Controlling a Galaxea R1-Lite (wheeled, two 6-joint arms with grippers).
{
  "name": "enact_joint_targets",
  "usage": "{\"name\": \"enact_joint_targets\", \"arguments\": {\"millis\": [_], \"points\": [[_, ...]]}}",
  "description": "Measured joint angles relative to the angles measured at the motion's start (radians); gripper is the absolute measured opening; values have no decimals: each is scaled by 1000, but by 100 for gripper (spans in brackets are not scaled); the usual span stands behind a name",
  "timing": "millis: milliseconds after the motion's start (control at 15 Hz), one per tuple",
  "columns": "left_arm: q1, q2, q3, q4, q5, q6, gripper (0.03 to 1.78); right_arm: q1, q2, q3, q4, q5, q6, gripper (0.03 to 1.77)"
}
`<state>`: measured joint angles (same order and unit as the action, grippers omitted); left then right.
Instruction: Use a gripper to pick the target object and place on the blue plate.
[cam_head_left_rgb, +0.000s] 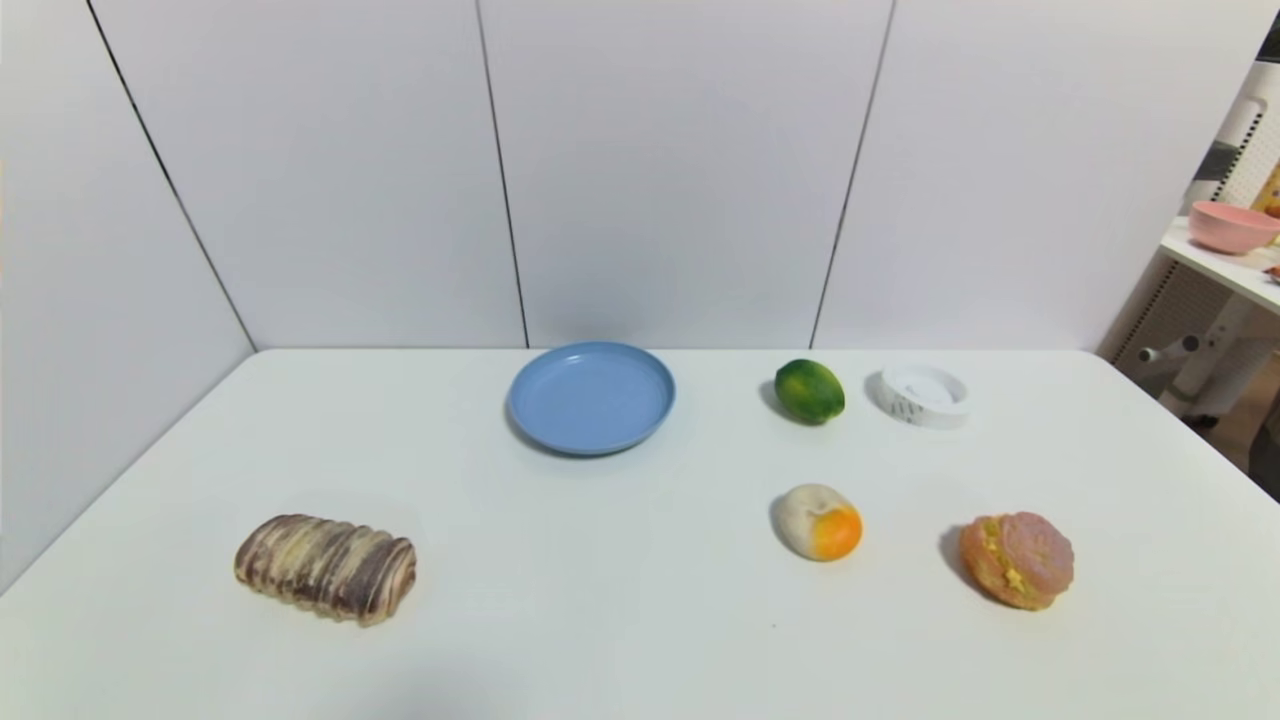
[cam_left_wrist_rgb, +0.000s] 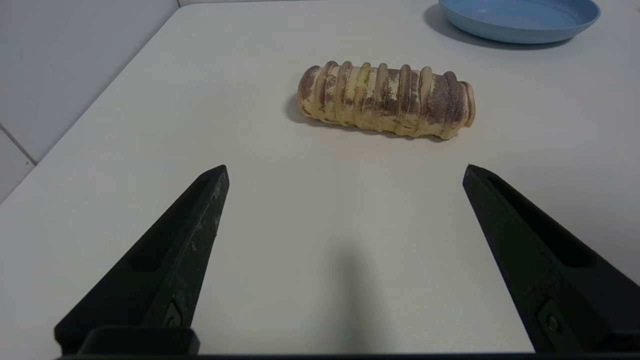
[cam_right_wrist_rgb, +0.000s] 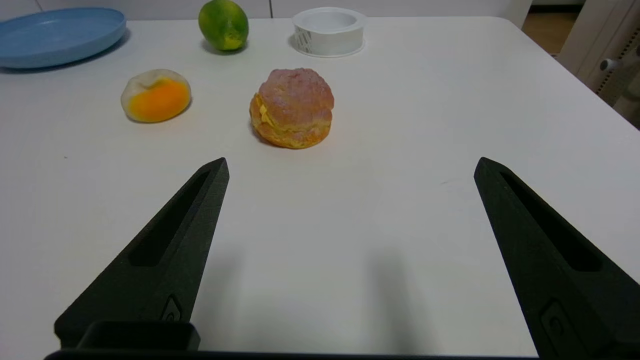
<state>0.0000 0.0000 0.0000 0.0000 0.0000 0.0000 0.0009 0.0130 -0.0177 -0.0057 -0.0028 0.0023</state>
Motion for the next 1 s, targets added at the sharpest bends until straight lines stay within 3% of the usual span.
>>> {"name": "enact_joint_targets", "arguments": {"millis": [267, 533, 1000], "points": [[0, 0, 0, 0, 0, 0, 169, 18, 164, -113, -5, 10, -20, 169], [0, 0, 0, 0, 0, 0, 169, 95, 439, -273, 19, 17, -52, 169], [0, 0, 0, 0, 0, 0, 169, 162, 962, -633, 167, 36, -80, 169]]}}
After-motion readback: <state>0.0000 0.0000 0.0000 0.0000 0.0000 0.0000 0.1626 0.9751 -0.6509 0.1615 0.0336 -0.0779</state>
